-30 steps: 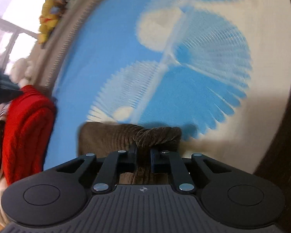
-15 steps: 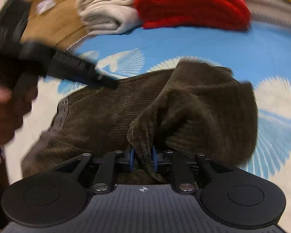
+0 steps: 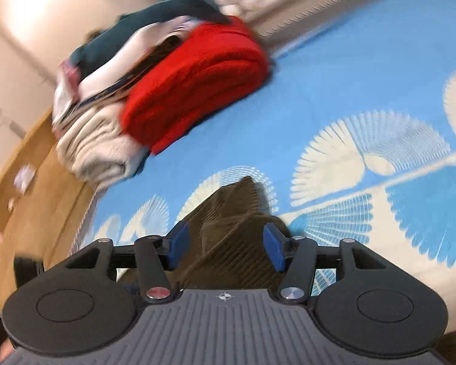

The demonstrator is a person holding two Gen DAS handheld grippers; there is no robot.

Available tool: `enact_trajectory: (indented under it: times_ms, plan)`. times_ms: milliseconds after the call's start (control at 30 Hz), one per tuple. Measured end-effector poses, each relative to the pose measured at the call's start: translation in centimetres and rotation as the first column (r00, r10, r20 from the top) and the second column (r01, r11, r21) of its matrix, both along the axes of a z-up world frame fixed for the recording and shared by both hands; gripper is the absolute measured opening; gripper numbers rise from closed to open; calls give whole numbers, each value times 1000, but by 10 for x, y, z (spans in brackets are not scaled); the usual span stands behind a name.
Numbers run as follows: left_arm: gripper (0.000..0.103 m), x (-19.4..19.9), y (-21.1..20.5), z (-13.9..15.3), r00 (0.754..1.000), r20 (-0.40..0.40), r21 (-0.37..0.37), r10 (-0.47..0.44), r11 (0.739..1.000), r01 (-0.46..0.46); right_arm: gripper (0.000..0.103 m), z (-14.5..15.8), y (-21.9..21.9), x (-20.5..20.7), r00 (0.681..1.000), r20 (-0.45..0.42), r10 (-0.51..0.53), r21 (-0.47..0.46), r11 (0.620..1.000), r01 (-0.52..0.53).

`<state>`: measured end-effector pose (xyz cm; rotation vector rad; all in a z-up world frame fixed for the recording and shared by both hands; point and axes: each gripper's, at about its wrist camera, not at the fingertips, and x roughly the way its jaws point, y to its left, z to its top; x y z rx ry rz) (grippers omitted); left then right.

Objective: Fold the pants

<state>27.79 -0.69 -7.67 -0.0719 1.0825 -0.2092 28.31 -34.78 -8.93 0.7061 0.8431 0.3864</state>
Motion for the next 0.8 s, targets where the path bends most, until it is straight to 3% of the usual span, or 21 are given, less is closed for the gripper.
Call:
enact_trajectory:
  times_ms: [167, 233, 333, 467, 500, 600, 633, 733, 800]
  plan:
    - [49, 0, -10, -17, 998, -54, 22, -37, 999, 38, 57, -30, 41, 22, 985, -167, 43, -10, 999, -45]
    - [49, -1, -13, -19, 997, -54, 24, -49, 998, 50, 57, -32, 50, 24, 980, -195, 24, 2, 1000, -24]
    - [49, -2, -14, -18, 997, -48, 16, -62, 998, 63, 57, -31, 65, 30, 977, -214, -8, -94, 995, -13]
    - [49, -2, -12, -19, 996, -51, 12, -74, 997, 75, 56, -27, 92, 36, 977, -213, -30, -276, 961, -31]
    - [49, -1, -11, -20, 995, -53, 9, -81, 997, 81, 53, -28, 96, 36, 977, -208, -41, -316, 948, -28]
    - [49, 2, -8, -25, 991, -68, -10, -111, 994, 110, 20, -25, 101, 31, 981, -180, -68, -430, 903, -16]
    - [49, 3, -9, -28, 989, -74, -14, -126, 992, 125, 8, -24, 99, 30, 983, -173, -69, -432, 902, -13]
    - [49, 5, -14, -41, 980, -95, -13, -173, 985, 173, 6, -9, 69, 23, 986, -114, -122, -342, 936, 77]
    - [49, 5, -23, -50, 971, -110, -10, -211, 977, 211, 5, 10, 33, 17, 981, -26, -193, -199, 963, 184]
